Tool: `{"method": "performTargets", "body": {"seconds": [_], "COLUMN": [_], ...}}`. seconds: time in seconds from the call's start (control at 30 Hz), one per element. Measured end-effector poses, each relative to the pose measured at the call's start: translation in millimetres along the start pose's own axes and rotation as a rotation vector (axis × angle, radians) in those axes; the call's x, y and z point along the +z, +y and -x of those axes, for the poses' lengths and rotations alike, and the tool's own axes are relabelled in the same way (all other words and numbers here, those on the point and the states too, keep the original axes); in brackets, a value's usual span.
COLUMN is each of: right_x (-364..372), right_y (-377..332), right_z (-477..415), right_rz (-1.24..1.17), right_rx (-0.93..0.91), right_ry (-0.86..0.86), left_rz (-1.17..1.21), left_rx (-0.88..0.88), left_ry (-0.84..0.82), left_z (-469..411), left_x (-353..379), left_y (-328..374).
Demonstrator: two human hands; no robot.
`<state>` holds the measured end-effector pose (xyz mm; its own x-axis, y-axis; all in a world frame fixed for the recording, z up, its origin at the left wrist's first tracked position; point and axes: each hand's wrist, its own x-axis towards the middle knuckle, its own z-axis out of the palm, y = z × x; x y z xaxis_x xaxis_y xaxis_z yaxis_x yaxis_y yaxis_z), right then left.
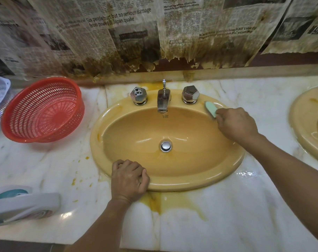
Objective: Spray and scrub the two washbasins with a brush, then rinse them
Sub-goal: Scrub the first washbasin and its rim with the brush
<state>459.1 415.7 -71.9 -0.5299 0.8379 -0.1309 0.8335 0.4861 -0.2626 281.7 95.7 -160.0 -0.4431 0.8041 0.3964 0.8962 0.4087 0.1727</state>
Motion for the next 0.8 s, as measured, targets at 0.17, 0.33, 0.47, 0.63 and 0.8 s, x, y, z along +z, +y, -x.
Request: {"method": "performTargets", "body": {"seconds": [0.17,0.33,0.47,0.63,0.8], "right_x": [-14,-6,-17,-10,-16], "right_y": [20,7,20,2,7], "right_z": [-14,-6,-28,-25,-38], "right_rz": [0.028,0.078,0.016,0.090,0.093], "right_rx": [0.040,-0.163,-0.064,-0.249,-0.163], "right_ry": [0.025,-0.039,0.020,-0.088,0.002], "left_rz": [-0.022,-0.017,-0.013,-0.013,0.000], "left_rx": [-0.018,-0.021,-0.030,-0.021,-0.029], "left_ry": [0.000,-0.008,-0.019,-0.016,-0.012], "left_z": [-1,-1,-1,0,-1], "left_x": [0,0,0,-1,-2], "left_y": [-1,-1,-1,-1,0]}}
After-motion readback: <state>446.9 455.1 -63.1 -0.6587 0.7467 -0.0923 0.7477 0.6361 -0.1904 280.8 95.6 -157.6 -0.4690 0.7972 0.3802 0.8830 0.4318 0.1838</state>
